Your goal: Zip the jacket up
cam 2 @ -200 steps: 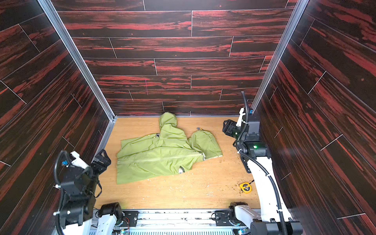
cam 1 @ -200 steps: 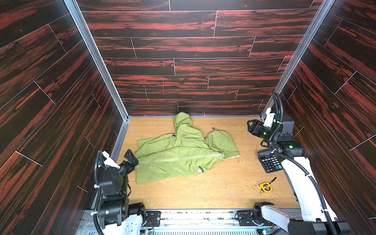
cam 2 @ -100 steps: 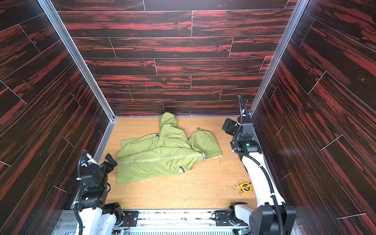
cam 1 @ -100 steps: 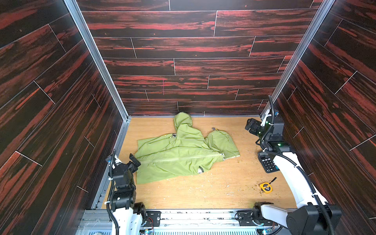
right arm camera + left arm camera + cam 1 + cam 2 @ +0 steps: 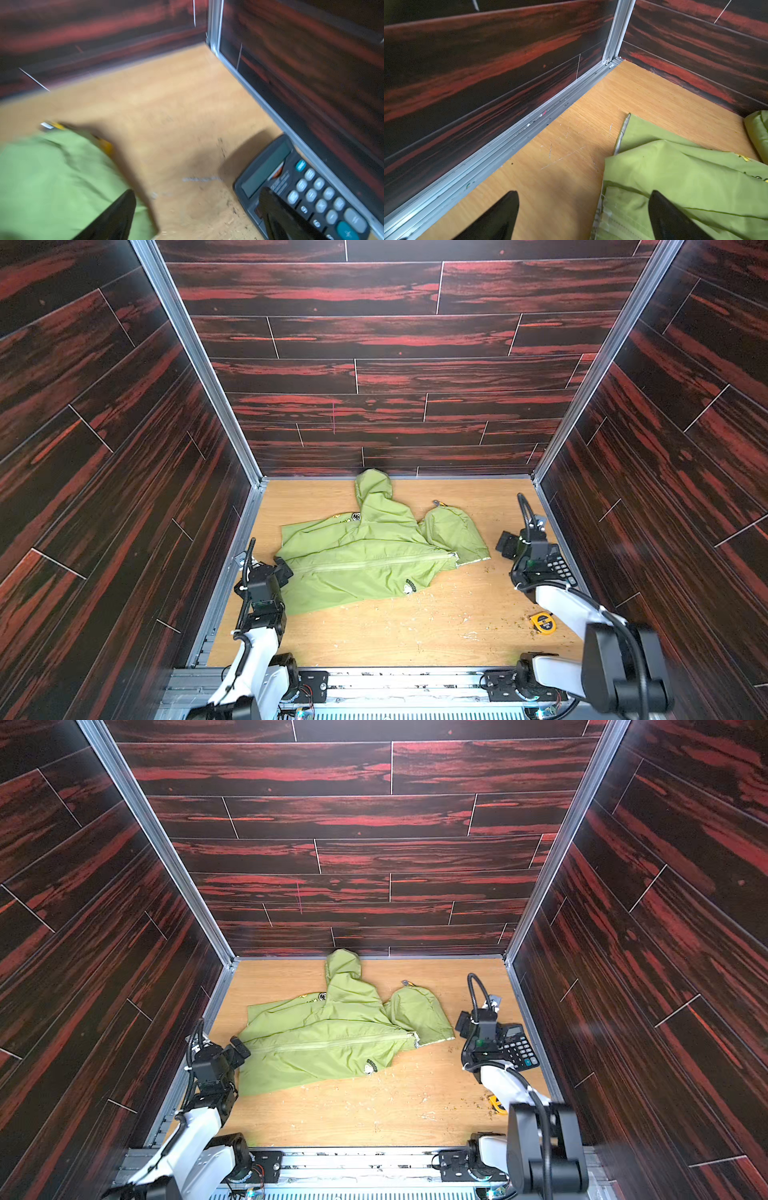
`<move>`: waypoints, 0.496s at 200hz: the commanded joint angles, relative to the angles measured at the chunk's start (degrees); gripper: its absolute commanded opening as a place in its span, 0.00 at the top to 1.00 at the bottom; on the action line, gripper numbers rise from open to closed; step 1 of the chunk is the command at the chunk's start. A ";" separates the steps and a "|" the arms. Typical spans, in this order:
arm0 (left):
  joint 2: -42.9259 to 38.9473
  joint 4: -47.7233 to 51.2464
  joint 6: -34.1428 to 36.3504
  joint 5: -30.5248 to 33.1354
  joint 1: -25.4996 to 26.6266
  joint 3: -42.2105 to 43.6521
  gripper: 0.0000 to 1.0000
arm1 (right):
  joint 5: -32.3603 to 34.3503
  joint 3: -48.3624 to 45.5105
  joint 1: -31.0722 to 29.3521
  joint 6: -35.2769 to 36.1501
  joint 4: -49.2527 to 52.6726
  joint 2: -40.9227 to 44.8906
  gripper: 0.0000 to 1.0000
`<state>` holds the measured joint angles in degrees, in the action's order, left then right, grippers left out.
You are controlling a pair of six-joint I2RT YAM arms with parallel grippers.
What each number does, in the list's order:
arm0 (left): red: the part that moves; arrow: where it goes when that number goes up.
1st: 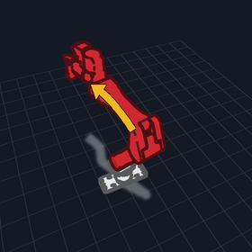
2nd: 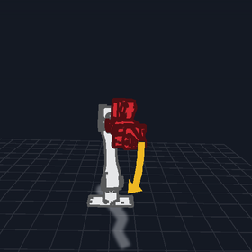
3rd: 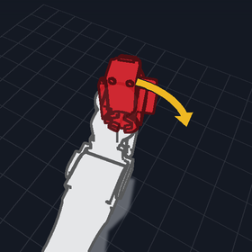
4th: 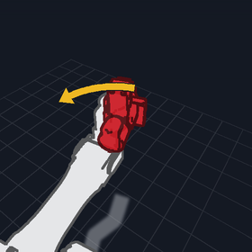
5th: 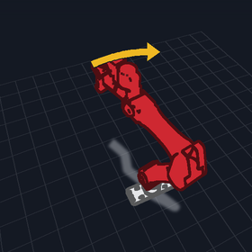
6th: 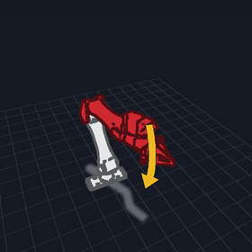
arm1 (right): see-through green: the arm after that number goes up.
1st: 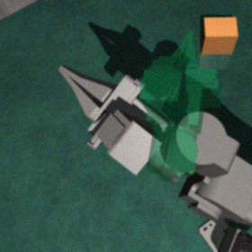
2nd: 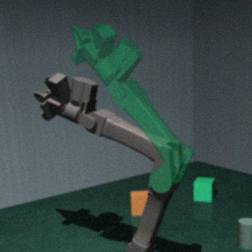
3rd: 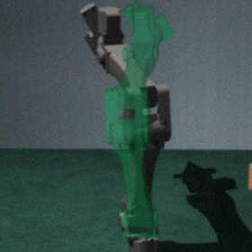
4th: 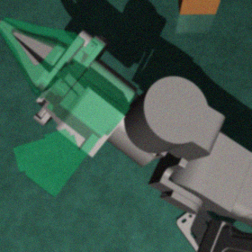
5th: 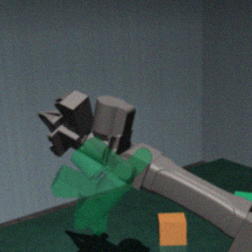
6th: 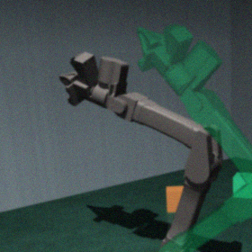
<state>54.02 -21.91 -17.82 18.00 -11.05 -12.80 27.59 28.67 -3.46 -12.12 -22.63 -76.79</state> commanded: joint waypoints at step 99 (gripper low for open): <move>34.41 -27.22 11.17 -2.57 9.03 -10.48 0.00 | -9.47 -10.55 4.27 8.02 -39.86 -10.39 0.01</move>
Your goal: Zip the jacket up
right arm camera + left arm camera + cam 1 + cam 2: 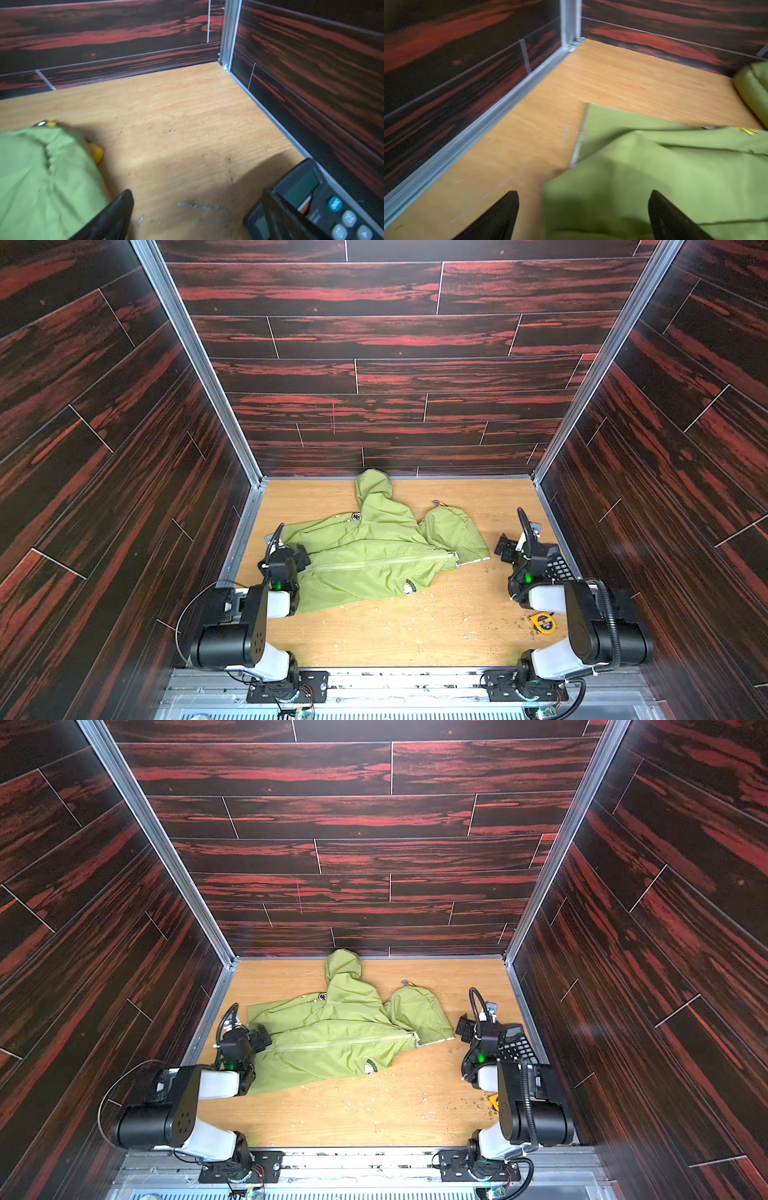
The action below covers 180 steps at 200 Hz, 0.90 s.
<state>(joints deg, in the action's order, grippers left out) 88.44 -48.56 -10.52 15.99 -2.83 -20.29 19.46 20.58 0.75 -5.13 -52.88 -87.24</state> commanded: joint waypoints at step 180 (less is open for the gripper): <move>-0.91 2.22 3.62 -0.10 0.89 -3.69 0.00 | -2.39 -3.53 -0.19 1.74 -14.38 -2.78 0.01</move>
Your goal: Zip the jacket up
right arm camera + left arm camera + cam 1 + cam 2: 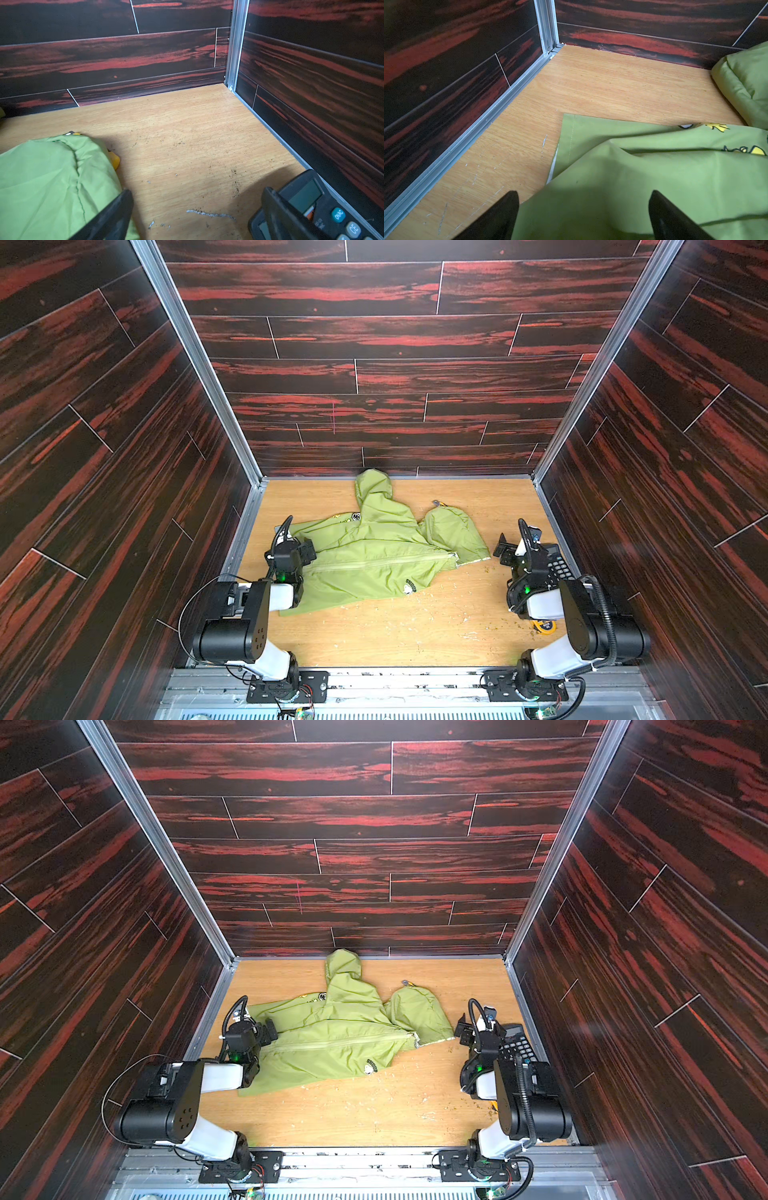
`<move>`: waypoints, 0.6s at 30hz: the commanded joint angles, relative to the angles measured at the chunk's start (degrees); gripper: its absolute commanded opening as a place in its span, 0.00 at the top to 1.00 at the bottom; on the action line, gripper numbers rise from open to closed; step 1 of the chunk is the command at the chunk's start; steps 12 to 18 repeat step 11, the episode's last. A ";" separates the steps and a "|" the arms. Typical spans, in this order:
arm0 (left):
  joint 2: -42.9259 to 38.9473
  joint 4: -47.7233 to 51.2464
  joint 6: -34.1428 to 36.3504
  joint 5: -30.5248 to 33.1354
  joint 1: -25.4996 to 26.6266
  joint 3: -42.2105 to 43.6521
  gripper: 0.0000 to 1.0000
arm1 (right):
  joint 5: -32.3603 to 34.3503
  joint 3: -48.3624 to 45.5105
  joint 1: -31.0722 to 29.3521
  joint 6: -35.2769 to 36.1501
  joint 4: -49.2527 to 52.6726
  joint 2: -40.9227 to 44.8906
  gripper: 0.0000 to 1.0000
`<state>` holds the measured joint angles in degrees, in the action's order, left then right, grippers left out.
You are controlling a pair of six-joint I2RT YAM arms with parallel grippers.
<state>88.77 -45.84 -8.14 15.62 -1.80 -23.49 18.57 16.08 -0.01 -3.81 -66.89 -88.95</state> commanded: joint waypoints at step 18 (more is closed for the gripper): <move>-1.15 -0.43 1.29 0.19 -0.14 -0.60 0.00 | -8.72 1.33 3.90 -1.11 1.90 -0.21 0.01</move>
